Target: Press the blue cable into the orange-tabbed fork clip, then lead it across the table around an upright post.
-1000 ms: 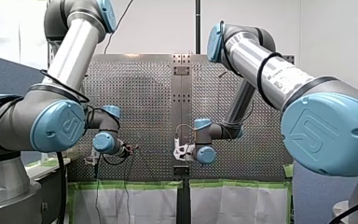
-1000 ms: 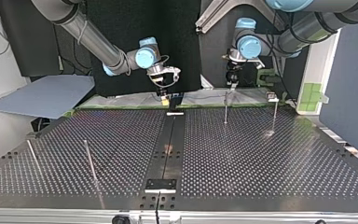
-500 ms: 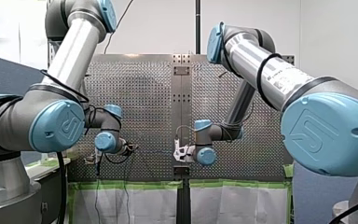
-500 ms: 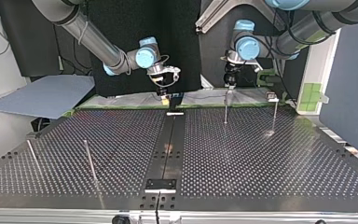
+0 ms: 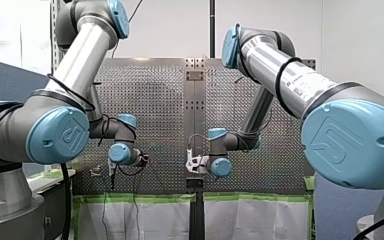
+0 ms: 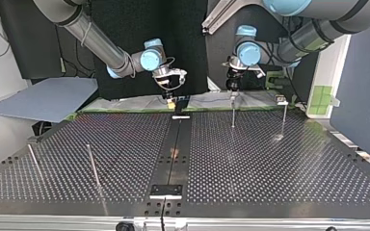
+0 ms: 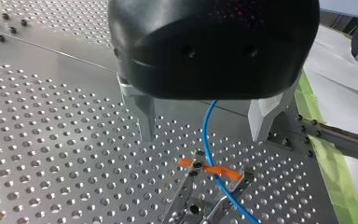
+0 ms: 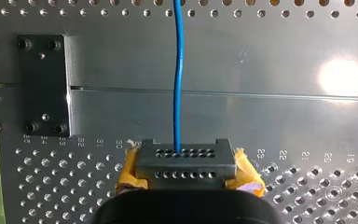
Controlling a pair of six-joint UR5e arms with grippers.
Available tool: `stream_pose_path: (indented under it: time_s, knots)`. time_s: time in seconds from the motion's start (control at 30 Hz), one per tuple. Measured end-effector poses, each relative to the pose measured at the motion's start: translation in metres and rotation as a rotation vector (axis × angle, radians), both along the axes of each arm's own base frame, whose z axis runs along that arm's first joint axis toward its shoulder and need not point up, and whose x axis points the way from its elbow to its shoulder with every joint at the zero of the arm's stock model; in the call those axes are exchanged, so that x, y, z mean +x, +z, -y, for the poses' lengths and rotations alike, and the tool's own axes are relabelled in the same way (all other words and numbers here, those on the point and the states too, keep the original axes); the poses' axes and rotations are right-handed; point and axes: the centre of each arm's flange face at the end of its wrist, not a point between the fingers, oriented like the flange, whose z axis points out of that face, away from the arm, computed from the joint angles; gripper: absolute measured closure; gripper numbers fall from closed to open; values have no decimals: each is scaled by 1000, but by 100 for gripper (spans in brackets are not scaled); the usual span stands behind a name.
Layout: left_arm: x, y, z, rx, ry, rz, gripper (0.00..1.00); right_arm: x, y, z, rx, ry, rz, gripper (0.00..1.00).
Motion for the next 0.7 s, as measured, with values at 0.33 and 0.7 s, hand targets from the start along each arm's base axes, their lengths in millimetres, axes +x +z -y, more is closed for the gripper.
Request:
stream_pose_path:
  time_s: [0.33, 0.7]
  knots:
    - [12, 2, 16, -25, -12, 21, 0, 2, 0, -1, -1, 3, -2, 100]
    - [20, -8, 26, -37, 10, 8, 0, 3, 0, -3, -2, 6, -4, 100]
